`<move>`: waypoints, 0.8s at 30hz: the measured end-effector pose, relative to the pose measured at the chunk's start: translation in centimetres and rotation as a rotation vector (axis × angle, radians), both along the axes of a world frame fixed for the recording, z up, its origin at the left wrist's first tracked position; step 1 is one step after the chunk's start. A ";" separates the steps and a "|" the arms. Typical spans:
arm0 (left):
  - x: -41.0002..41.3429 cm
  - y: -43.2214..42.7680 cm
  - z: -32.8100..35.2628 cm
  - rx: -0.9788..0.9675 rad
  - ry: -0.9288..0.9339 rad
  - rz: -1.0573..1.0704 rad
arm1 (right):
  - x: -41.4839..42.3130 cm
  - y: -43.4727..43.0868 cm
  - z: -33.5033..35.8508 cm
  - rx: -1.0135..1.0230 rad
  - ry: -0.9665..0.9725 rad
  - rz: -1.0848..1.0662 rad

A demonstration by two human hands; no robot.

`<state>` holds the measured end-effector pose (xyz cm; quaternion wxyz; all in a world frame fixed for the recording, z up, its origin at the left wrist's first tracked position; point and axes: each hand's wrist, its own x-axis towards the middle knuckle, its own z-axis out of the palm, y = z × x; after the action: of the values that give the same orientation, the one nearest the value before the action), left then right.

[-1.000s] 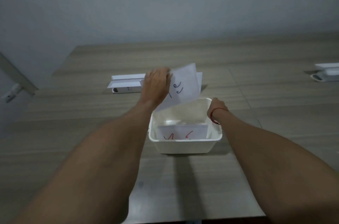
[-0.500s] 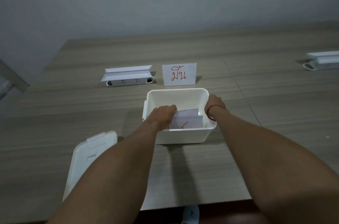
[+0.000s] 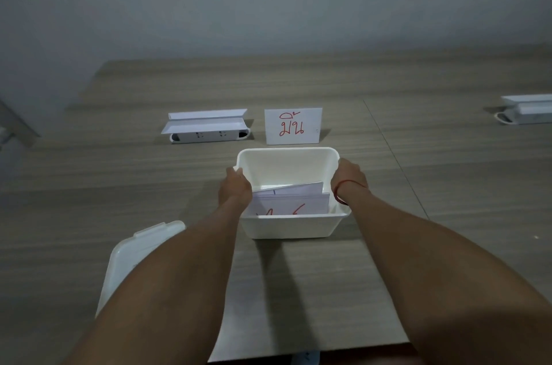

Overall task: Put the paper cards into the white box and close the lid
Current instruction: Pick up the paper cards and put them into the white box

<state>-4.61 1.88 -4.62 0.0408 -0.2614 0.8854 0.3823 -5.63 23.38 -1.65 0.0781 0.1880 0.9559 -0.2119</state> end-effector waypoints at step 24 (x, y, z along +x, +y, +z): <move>-12.0 -1.4 0.2 -0.063 -0.156 0.189 | -22.9 -7.0 -2.7 0.240 0.107 0.334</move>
<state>-16.59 0.47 -4.40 0.0651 -0.3736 0.8626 0.3348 -28.53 16.40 -4.35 0.0383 0.0234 0.9949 -0.0903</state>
